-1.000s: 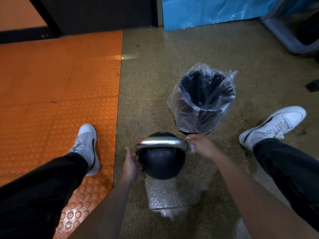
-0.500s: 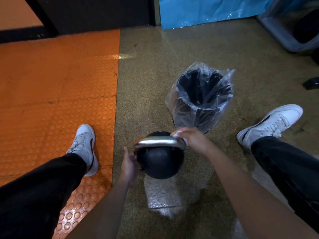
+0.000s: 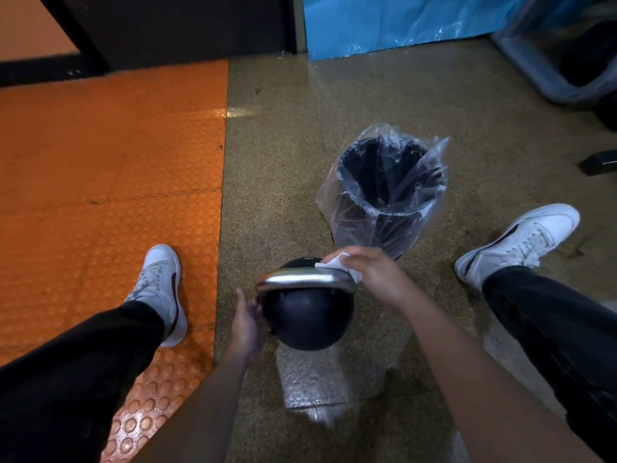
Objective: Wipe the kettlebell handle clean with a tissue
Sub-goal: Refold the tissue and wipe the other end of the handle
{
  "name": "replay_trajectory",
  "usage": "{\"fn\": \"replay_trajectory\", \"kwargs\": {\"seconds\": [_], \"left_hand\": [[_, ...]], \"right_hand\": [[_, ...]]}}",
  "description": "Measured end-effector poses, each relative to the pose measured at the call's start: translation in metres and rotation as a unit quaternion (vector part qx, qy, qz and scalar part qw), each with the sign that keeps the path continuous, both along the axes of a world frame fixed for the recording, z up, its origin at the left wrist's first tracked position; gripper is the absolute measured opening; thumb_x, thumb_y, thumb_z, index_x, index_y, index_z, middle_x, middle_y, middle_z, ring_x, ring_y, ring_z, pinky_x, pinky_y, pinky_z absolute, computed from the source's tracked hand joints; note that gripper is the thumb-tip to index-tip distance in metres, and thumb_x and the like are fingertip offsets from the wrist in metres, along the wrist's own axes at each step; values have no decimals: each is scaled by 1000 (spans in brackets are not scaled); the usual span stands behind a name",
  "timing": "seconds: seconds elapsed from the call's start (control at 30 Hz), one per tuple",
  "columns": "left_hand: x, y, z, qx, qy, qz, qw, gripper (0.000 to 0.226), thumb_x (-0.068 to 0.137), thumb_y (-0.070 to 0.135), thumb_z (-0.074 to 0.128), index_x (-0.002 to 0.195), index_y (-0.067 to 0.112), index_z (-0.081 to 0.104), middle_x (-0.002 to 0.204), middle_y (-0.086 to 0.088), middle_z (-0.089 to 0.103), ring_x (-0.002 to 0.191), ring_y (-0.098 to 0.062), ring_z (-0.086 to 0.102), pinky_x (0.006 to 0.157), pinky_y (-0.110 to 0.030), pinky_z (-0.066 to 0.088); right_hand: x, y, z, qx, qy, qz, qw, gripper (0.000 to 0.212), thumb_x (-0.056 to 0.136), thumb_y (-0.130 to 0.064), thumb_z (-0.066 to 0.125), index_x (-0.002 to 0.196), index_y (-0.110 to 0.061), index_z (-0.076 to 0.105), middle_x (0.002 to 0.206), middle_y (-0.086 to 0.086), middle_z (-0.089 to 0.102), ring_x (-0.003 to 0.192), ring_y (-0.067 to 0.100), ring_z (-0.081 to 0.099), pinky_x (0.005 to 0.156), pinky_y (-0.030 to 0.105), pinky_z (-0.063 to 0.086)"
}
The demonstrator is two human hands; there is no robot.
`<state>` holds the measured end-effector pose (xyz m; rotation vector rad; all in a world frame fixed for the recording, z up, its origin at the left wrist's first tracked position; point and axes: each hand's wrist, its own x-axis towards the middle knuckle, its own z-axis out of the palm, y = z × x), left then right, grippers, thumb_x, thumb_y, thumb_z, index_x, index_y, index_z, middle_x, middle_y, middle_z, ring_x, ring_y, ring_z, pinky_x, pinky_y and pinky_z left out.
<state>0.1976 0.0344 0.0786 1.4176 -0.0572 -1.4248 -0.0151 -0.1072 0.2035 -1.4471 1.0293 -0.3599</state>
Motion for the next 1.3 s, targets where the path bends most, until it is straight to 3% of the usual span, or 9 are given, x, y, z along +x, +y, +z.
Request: {"fn": "replay_trajectory", "kwargs": {"seconds": [0.13, 0.27, 0.37, 0.6, 0.77, 0.93, 1.0, 1.1, 1.3], "left_hand": [[2, 2, -4, 0, -2, -13, 1000, 71, 90, 79, 12, 121, 37, 60, 133, 6, 61, 141, -22, 37, 117, -62, 19], [0, 1, 0, -2, 4, -16, 1000, 70, 93, 76, 10, 120, 35, 60, 130, 6, 61, 142, -24, 35, 117, -61, 20], [0, 1, 0, 0, 8, -13, 1000, 72, 94, 75, 9, 126, 34, 58, 133, 5, 60, 141, -22, 36, 115, -59, 23], [5, 0, -4, -6, 41, -2, 999, 67, 92, 78, 14, 124, 37, 57, 150, 5, 48, 148, -21, 27, 120, -59, 9], [2, 1, -1, -7, 15, -25, 1000, 73, 92, 77, 8, 135, 36, 50, 138, 7, 55, 136, -15, 38, 116, -55, 22], [1, -1, -1, -11, 25, -15, 1000, 71, 93, 75, 8, 136, 35, 49, 130, 9, 60, 133, -16, 40, 110, -53, 25], [2, -1, 2, -13, 22, -13, 1000, 74, 94, 74, 8, 140, 32, 47, 138, 5, 57, 137, -18, 38, 110, -52, 25], [1, 0, 2, -7, 13, -19, 1000, 80, 94, 74, 8, 150, 28, 41, 151, 1, 47, 143, -22, 34, 112, -58, 23], [-2, -1, 2, -8, 11, -19, 1000, 81, 93, 75, 7, 151, 28, 40, 148, 3, 51, 140, -20, 38, 114, -56, 25]], "right_hand": [[-22, 9, -29, 56, 47, -72, 995, 24, 102, -11, 50, 98, -15, 74, 84, -4, 70, 82, 13, 63, 57, 7, 43], [-11, 4, -31, 23, 94, -19, 995, 27, 102, -17, 51, 99, -23, 77, 90, -12, 72, 87, 5, 64, 71, 15, 42], [-12, 0, -12, 23, -7, -25, 999, 28, 99, -7, 51, 105, -9, 78, 98, -12, 75, 87, -9, 66, 74, 5, 43], [-20, 11, -48, 56, 84, -70, 992, 31, 102, -16, 50, 92, -32, 74, 97, -12, 71, 97, 14, 65, 80, 25, 45], [-8, -1, -16, 42, -44, -71, 996, 34, 98, -12, 51, 93, -27, 81, 98, -9, 77, 97, 7, 68, 88, 23, 47], [-24, 26, -66, 97, 68, -157, 980, 28, 100, -17, 51, 99, -22, 78, 88, -3, 72, 86, 15, 65, 79, 31, 46], [-13, 35, -76, 145, 42, -221, 964, 31, 99, -11, 49, 90, -22, 76, 97, 7, 74, 98, 28, 67, 87, 40, 48], [5, 33, -64, 74, -24, -263, 962, 38, 97, -8, 47, 85, -28, 77, 108, -1, 74, 109, 18, 66, 99, 34, 48], [10, 78, -92, 147, -112, -393, 901, 31, 100, -12, 52, 95, -26, 79, 102, -6, 77, 108, 18, 69, 98, 35, 49]]}}
